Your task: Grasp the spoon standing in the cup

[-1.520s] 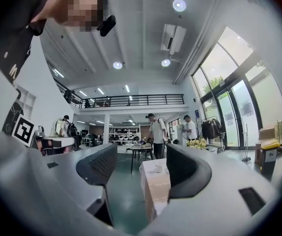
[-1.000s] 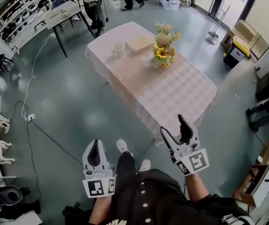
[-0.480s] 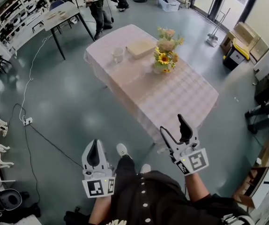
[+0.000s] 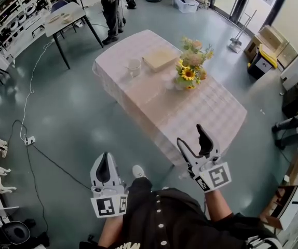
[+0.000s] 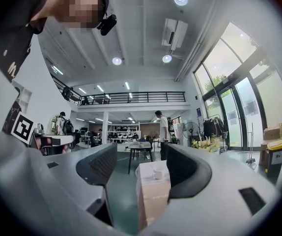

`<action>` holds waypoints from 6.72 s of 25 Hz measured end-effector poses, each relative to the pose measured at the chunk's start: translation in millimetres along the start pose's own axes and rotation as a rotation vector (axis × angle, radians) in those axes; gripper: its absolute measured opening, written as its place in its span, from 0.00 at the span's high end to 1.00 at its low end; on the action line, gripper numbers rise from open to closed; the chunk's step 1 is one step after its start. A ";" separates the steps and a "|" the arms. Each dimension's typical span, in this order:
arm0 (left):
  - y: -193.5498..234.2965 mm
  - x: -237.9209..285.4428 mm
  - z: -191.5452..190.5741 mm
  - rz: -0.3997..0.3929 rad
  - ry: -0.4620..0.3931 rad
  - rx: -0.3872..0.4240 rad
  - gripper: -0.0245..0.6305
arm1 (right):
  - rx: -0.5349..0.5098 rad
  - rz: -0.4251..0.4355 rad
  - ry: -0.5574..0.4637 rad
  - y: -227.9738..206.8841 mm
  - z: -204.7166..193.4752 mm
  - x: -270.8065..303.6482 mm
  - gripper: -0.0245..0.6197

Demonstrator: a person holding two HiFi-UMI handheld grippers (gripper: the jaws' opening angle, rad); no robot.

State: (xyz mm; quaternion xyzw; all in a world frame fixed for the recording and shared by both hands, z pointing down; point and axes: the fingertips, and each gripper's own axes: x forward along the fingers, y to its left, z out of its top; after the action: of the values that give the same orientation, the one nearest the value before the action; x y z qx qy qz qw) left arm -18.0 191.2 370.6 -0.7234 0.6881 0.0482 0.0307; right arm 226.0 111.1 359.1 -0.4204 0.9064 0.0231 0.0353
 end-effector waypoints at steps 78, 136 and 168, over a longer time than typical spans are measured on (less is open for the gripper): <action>250.0 408.5 -48.4 0.113 0.093 0.001 0.94 | -0.040 0.183 0.135 -95.3 -90.8 518.7 0.50; 273.2 437.2 -113.2 0.015 0.234 -0.068 0.94 | -0.789 0.359 0.602 -82.3 -350.1 595.8 0.96; 312.5 463.2 -30.9 0.018 0.030 -0.028 0.94 | -0.069 0.037 0.173 -91.9 -67.9 600.0 0.96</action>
State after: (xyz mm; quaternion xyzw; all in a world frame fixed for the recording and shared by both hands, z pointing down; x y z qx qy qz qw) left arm -306.7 -287.9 356.3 -0.7183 0.6941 0.0473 0.0099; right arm -93.3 -409.3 375.5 -0.4051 0.9123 0.0182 -0.0581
